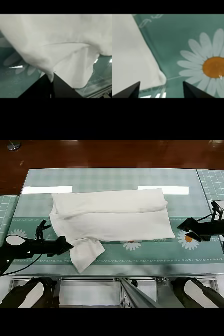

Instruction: Fold the shirts.

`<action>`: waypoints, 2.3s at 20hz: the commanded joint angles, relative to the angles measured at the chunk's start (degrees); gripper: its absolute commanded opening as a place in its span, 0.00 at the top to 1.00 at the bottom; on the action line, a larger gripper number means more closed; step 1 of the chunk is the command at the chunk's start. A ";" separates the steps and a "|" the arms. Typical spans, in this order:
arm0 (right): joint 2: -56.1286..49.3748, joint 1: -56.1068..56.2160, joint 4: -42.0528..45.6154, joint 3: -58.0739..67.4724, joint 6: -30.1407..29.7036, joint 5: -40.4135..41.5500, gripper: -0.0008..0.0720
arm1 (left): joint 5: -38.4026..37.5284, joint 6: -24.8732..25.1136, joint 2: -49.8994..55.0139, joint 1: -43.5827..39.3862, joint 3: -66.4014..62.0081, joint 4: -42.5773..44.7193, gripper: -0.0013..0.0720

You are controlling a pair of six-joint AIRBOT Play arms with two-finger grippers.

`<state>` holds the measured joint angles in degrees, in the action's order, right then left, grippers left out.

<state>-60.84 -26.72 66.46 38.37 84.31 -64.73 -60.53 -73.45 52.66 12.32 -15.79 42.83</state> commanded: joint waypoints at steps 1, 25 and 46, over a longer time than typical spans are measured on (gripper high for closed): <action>-3.17 0.02 4.92 -0.24 2.23 -6.49 0.14 | -1.18 1.46 -0.15 -0.92 -0.83 -1.40 0.95; -17.68 8.07 -10.88 21.99 -5.49 -2.80 0.95 | -3.21 5.53 1.75 8.02 -15.30 -8.09 0.95; -46.31 14.97 -20.79 52.52 1.29 2.67 0.21 | 3.10 0.70 45.18 0.96 -56.48 -7.34 0.02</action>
<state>-105.43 -11.46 47.53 89.41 87.44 -61.65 -53.80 -72.47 95.90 13.04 -70.26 35.09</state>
